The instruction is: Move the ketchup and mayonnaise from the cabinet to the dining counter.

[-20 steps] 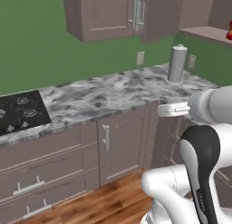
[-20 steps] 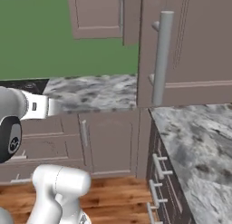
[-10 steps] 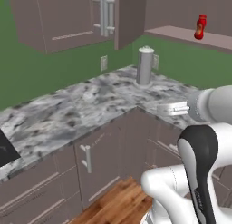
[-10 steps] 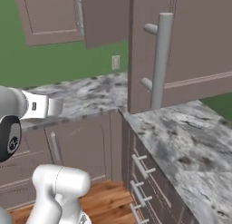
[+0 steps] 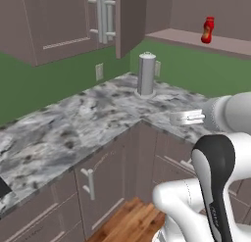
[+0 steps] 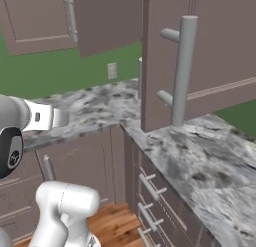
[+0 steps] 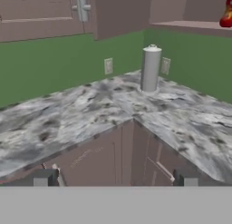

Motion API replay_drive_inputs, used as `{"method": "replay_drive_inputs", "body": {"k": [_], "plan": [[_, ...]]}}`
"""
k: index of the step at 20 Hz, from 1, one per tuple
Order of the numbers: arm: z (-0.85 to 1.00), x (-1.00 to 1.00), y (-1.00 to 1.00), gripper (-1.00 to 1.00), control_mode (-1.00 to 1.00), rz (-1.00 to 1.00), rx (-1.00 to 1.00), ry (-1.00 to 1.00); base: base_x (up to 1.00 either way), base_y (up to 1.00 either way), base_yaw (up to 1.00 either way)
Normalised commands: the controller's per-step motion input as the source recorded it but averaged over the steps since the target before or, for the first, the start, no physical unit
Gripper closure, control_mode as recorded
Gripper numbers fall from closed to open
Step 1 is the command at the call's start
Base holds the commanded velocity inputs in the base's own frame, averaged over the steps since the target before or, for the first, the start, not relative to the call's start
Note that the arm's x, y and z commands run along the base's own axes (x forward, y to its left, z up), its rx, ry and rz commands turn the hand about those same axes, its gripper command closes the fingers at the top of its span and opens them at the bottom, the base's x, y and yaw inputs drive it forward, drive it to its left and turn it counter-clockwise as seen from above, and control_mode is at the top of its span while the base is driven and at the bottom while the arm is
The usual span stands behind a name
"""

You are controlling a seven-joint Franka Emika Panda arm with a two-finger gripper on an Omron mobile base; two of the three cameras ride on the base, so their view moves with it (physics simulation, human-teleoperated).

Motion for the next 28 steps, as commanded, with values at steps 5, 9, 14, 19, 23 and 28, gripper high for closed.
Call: {"method": "replay_drive_inputs", "body": {"k": [5,9,14,19,23,28], "plan": [[0.00,0.00,0.00,-1.00,1.00,0.00,0.00,0.00,0.56,-0.05,-0.17],[0.00,0.00,0.00,-1.00,1.00,0.00,0.00,0.00,0.31,-0.18,-0.23],[0.00,0.00,0.00,-1.00,1.00,0.00,0.00,0.00,0.13,-0.15,-0.30],[0.00,0.00,0.00,-1.00,1.00,0.00,0.00,0.00,0.16,-0.02,-0.34],[0.00,0.00,0.00,-1.00,1.00,0.00,0.00,0.00,0.19,-0.03,-0.35],[0.00,0.00,0.00,-1.00,1.00,0.00,0.00,0.00,0.23,-0.03,-0.32]]}}
